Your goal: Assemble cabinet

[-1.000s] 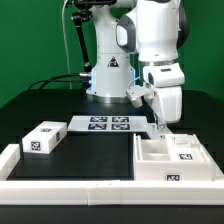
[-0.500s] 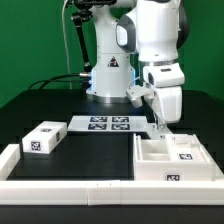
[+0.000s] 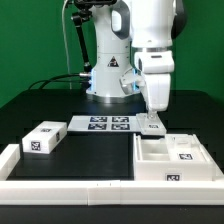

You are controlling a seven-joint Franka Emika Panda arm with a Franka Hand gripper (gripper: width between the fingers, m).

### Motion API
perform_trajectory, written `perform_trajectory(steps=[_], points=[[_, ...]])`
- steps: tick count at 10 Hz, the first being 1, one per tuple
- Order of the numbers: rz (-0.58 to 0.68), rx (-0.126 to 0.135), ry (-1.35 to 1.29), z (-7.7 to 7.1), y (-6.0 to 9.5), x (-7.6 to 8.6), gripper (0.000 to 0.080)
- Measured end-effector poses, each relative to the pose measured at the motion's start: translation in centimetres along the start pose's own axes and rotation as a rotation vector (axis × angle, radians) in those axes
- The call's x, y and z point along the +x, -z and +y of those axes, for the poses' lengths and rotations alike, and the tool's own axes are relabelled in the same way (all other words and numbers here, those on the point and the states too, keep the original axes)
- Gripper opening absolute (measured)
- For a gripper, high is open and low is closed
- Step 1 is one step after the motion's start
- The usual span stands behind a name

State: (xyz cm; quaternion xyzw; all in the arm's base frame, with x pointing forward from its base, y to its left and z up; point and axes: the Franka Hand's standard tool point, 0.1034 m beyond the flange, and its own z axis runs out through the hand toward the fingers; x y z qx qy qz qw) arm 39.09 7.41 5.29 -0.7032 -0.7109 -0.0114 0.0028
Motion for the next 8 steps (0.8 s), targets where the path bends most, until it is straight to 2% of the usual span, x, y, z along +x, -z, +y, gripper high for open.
perform_trajectory(steps=[2, 6, 8], points=[[-0.010, -0.010, -0.018, -0.1, 0.9, -0.6, 0.0067], [-0.010, -0.004, -0.022, -0.3, 0.7, -0.7, 0.0068], [-0.010, -0.006, -0.079, -0.6, 0.6, -1.7, 0.0068]])
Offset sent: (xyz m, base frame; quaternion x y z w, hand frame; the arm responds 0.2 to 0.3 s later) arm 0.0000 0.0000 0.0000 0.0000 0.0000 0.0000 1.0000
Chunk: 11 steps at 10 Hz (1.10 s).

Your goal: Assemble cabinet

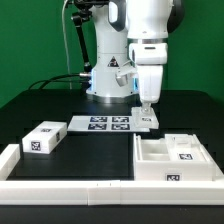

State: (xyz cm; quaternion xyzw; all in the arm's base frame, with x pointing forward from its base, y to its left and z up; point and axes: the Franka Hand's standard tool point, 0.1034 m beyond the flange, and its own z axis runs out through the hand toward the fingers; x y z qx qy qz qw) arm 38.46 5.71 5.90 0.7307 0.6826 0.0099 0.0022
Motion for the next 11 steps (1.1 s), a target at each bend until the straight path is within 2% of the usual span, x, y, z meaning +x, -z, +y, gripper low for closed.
perform_trajectory(steps=[2, 8, 10, 11], points=[[-0.007, 0.010, -0.086, 0.0, 0.1, -0.6, 0.0068], [-0.003, 0.012, -0.079, 0.0, -0.2, -0.1, 0.0068], [0.009, -0.010, -0.084, 0.0, -0.2, 0.1, 0.0068], [0.038, -0.064, -0.093, 0.4, 0.1, 0.8, 0.0068]])
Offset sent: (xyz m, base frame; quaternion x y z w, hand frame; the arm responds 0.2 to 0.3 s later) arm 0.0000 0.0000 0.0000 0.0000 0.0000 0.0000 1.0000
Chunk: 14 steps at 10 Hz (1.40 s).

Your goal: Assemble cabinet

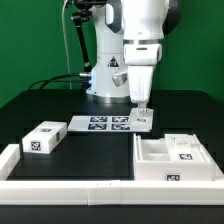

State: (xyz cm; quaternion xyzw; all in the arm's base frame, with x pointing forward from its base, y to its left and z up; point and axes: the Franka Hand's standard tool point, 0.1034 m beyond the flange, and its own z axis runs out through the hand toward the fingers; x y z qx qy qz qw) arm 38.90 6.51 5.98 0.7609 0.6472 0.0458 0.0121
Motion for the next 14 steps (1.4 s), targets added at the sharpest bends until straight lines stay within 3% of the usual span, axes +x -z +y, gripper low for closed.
perform_trajectory(steps=[1, 2, 4, 7, 8, 10, 13, 14], points=[[0.034, -0.051, 0.008, -0.1, 0.1, 0.8, 0.0068], [0.006, -0.011, 0.023, -0.1, -0.1, 0.0, 0.0068], [-0.003, -0.009, 0.039, 1.2, 0.1, -0.4, 0.0068], [-0.004, -0.006, 0.036, 1.1, 0.0, -0.4, 0.0068], [-0.017, 0.008, 0.041, 1.8, 0.1, -0.5, 0.0068], [-0.026, 0.014, 0.040, 4.8, 0.3, 0.2, 0.0068], [-0.032, 0.023, 0.037, 5.1, 0.3, 0.1, 0.0068], [-0.027, 0.015, 0.034, 5.2, 0.3, 0.2, 0.0068]])
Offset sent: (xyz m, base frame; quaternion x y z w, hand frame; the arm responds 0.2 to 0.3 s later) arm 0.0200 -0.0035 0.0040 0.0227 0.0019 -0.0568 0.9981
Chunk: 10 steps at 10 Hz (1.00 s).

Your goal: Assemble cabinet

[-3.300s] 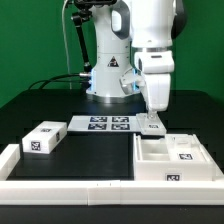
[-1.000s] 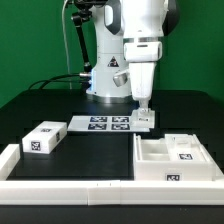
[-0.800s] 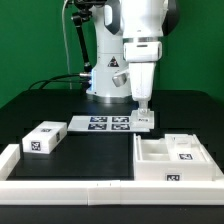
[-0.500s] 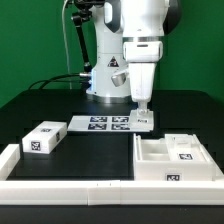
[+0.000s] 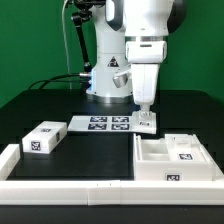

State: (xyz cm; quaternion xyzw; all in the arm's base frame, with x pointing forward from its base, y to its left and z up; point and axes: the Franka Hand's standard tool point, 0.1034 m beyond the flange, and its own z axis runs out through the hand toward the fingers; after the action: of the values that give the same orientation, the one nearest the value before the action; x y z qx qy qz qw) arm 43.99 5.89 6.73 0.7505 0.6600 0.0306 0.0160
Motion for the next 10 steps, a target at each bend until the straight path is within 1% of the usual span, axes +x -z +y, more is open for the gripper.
perform_trajectory(steps=[1, 2, 4, 5, 6, 9, 10], points=[[0.012, -0.019, -0.001, 0.1, 0.0, 0.3, 0.0068], [0.003, -0.002, 0.002, 0.4, -0.1, 0.2, 0.0068], [0.001, 0.000, 0.001, 2.0, 0.0, 0.7, 0.0068], [0.003, -0.004, 0.000, 2.6, 0.0, 0.8, 0.0068], [0.000, 0.003, -0.002, 2.9, -0.1, 0.8, 0.0068], [0.000, 0.003, -0.003, 2.9, -0.1, 0.8, 0.0068], [0.002, -0.002, -0.001, 2.8, -0.1, 0.8, 0.0068]])
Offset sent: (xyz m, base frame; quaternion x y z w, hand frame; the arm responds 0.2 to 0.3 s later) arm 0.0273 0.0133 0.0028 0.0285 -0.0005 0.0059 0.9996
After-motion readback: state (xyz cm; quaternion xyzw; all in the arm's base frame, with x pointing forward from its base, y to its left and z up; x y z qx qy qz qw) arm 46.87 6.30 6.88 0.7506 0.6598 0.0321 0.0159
